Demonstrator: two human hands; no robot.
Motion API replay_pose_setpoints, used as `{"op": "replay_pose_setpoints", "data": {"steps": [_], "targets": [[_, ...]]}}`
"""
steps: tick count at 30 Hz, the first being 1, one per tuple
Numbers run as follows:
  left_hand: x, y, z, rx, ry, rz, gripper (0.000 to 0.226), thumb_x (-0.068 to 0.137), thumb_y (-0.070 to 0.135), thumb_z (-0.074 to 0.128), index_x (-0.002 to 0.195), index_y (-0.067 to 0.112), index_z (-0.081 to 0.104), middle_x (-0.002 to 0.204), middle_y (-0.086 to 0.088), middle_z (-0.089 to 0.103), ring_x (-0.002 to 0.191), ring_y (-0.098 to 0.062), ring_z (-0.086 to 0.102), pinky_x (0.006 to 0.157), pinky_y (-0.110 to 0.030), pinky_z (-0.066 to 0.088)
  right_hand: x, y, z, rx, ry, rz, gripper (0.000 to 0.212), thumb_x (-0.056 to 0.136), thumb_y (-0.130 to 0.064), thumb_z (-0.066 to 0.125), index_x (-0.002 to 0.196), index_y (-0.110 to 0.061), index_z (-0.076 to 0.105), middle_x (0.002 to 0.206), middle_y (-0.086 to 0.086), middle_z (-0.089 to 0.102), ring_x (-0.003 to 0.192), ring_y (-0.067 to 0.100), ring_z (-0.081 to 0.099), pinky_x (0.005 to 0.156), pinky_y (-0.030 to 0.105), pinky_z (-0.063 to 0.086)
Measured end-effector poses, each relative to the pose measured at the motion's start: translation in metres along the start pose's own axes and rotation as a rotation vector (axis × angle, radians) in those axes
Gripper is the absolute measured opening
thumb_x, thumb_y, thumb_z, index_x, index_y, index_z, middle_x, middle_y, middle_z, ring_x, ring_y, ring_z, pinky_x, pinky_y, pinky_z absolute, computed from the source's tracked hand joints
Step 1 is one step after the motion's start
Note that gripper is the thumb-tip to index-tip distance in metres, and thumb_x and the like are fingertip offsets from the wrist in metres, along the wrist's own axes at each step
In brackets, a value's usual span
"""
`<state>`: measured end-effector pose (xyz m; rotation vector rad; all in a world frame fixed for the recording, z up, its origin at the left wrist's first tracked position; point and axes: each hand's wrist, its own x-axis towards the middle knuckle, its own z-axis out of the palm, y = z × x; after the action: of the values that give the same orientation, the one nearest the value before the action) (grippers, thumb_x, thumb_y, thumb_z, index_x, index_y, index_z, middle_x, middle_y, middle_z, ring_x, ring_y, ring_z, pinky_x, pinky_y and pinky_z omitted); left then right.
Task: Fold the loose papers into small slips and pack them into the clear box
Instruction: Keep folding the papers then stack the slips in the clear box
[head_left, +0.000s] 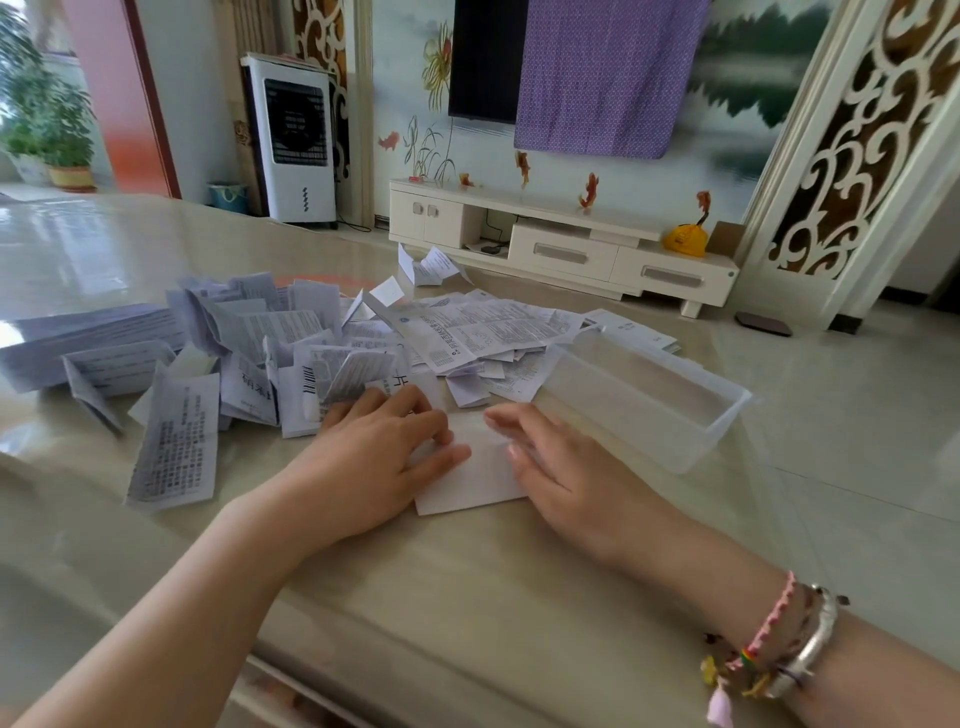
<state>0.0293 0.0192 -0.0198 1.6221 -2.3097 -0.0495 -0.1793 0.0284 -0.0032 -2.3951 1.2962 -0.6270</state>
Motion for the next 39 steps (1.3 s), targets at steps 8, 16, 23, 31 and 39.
{"op": "replay_pose_setpoints", "data": {"steps": [8, 16, 23, 31, 39], "targets": [[0.003, 0.017, 0.005, 0.118, 0.067, -0.083, 0.031, 0.093, 0.06, 0.036, 0.105, 0.034, 0.049, 0.114, 0.013, 0.043, 0.11, -0.018, 0.04, 0.093, -0.033, 0.027, -0.02, 0.013, -0.017, 0.09, -0.179, 0.031, 0.033, 0.103, -0.021, 0.035, 0.136, -0.028, 0.04, 0.131, -0.02, 0.057, 0.125, -0.017, 0.04, 0.101, 0.008, 0.031], [0.006, 0.03, 0.008, 0.209, 0.006, -0.148, 0.049, 0.084, 0.075, 0.033, 0.111, 0.036, 0.042, 0.115, 0.008, 0.041, 0.114, -0.024, 0.039, 0.098, -0.04, 0.025, -0.042, 0.008, -0.033, -0.008, -0.202, 0.079, 0.039, 0.102, -0.031, 0.03, 0.14, -0.028, 0.034, 0.13, -0.023, 0.058, 0.122, -0.017, 0.042, 0.093, 0.003, 0.032], [0.002, 0.028, 0.006, 0.199, -0.046, -0.158, 0.057, 0.079, 0.081, 0.031, 0.115, 0.036, 0.04, 0.119, 0.009, 0.037, 0.115, -0.023, 0.036, 0.102, -0.041, 0.024, -0.05, 0.01, -0.043, -0.227, -0.066, 0.132, 0.055, 0.083, -0.059, 0.015, 0.122, -0.026, 0.035, 0.097, -0.001, 0.073, 0.095, 0.017, 0.066, 0.081, 0.044, 0.051], [-0.002, 0.028, 0.0, 0.14, -0.094, -0.165, 0.061, 0.077, 0.081, 0.036, 0.118, 0.037, 0.041, 0.125, 0.011, 0.034, 0.118, -0.021, 0.032, 0.1, -0.039, 0.021, -0.041, -0.008, -0.032, -0.293, 0.148, -0.065, 0.023, 0.099, -0.029, 0.033, 0.118, -0.018, 0.037, 0.093, -0.003, 0.071, 0.1, 0.008, 0.06, 0.097, 0.011, 0.025], [-0.003, 0.029, 0.001, 0.135, -0.092, -0.17, 0.063, 0.075, 0.081, 0.035, 0.119, 0.037, 0.041, 0.125, 0.011, 0.034, 0.118, -0.021, 0.032, 0.1, -0.039, 0.021, -0.036, -0.009, -0.015, -0.167, -0.005, -0.17, 0.036, 0.083, -0.045, 0.015, 0.106, -0.024, 0.034, 0.09, -0.01, 0.07, 0.117, -0.002, 0.05, 0.117, 0.024, -0.001]]}}
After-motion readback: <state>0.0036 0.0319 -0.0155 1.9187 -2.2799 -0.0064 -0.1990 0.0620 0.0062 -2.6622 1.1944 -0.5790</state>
